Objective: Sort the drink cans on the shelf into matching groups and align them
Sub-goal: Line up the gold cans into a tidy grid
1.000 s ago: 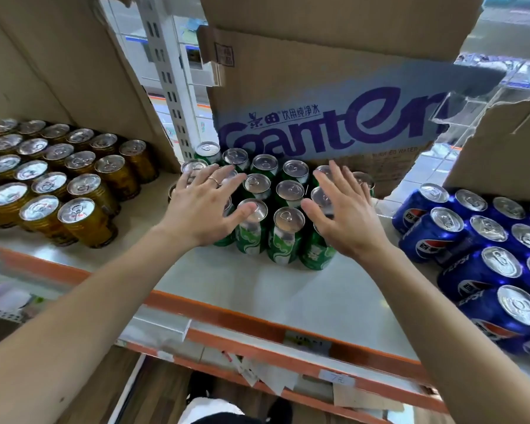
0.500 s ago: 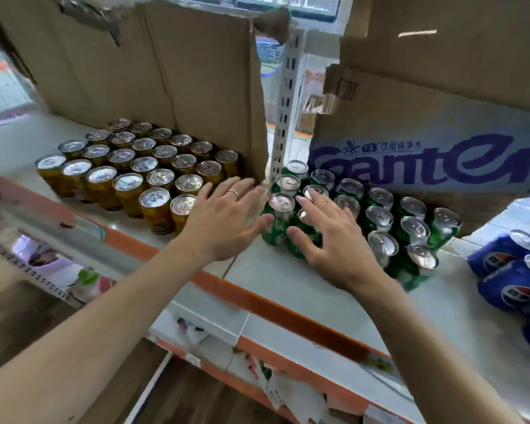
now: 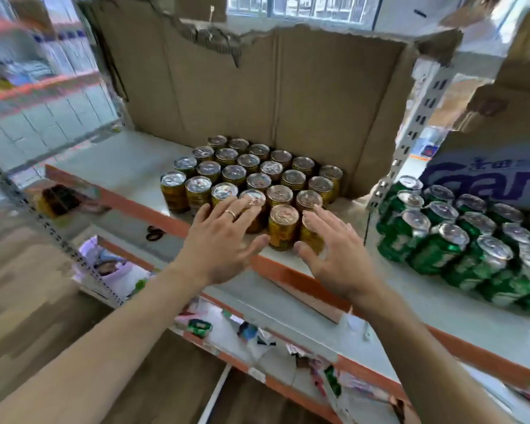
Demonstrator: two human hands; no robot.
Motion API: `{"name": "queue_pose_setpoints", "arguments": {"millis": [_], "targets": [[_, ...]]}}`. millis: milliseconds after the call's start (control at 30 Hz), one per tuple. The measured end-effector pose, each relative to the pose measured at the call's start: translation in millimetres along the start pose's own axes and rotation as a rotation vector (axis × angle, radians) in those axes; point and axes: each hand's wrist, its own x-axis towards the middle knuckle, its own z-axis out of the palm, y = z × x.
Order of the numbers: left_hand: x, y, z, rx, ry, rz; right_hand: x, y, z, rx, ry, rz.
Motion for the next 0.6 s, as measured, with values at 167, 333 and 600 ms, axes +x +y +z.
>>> {"name": "queue_pose_setpoints", "arguments": {"millis": [167, 333, 600], "targets": [[-10.7, -50.7, -4.7, -0.02, -0.012, -0.014, 15.9, -35.9, 21.1, 0.033, 0.011, -0.007], [-1.8, -81.5, 6.5, -0.042, -0.049, -0.023, 31.3, -51.1, 28.9, 0.054, -0.013, 0.012], [31.8, -125.8, 14.5, -0.033, -0.037, -0.044, 95.2, -60.9, 38.7, 0.068, -0.005, -0.028]]}}
